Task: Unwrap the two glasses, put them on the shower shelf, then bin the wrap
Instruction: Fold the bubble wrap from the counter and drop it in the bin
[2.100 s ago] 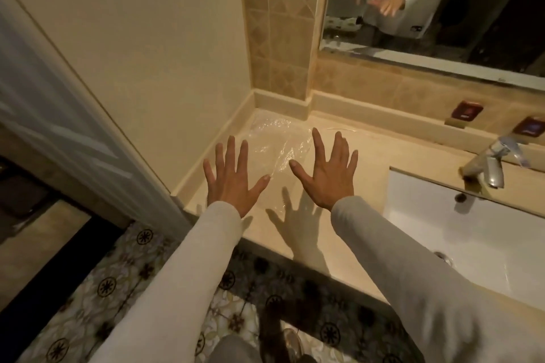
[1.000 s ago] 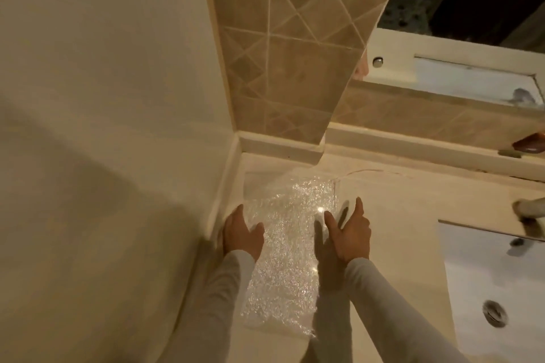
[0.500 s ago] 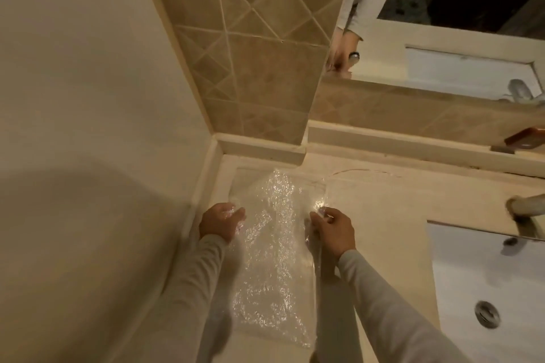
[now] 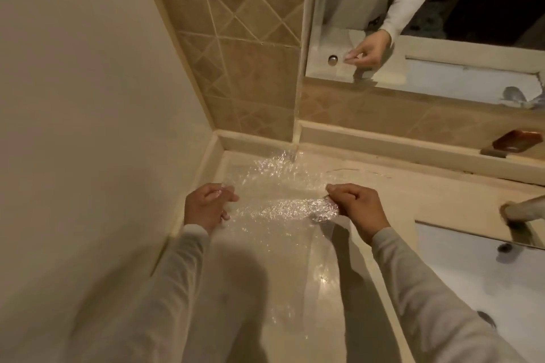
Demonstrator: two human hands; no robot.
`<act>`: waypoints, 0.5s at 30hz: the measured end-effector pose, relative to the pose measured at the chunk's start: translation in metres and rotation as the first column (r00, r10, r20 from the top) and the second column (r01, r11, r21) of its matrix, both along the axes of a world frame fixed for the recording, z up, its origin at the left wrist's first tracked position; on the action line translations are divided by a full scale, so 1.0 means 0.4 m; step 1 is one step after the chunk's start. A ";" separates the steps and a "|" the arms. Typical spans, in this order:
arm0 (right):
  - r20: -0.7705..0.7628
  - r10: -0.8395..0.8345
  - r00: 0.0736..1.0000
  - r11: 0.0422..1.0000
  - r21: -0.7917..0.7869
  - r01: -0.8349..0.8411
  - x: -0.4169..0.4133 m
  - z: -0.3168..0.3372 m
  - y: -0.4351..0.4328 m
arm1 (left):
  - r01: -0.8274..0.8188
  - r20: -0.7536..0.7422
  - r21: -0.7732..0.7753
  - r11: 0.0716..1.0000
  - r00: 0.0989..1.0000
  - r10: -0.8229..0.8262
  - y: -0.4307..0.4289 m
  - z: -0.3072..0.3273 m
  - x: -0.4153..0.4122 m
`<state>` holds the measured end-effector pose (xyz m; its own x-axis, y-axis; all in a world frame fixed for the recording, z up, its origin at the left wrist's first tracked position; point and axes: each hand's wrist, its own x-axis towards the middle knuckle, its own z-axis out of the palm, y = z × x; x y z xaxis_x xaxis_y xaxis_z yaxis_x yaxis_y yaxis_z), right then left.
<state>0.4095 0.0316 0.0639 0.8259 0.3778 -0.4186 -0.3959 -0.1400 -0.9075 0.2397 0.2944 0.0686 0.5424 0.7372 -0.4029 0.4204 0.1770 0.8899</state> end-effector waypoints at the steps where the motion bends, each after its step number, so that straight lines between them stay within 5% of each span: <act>1: 0.039 0.011 0.999 1.000 0.000 -0.011 -0.001 0.011 -0.009 | -0.023 0.029 0.010 1.000 0.999 0.023 -0.008 0.011 -0.007; 7: 0.149 0.061 0.987 0.995 0.064 -0.071 -0.023 0.077 -0.060 | 0.130 0.102 -0.103 0.986 0.988 -0.120 -0.053 0.083 -0.018; 11: 0.049 0.186 0.981 0.972 0.135 -0.191 -0.051 0.114 -0.105 | -0.015 0.190 -0.039 0.999 0.981 0.022 -0.070 0.141 -0.006; 15: 0.094 0.389 0.916 0.918 0.046 -0.394 -0.097 0.117 -0.133 | -0.111 0.262 -0.057 0.992 0.957 0.122 -0.078 0.190 -0.001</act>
<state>0.3705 -0.0215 0.1107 0.6363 0.7015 -0.3210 -0.2455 -0.2103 -0.9463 0.2391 0.2631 0.1448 0.5450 0.7875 -0.2877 0.1453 0.2492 0.9575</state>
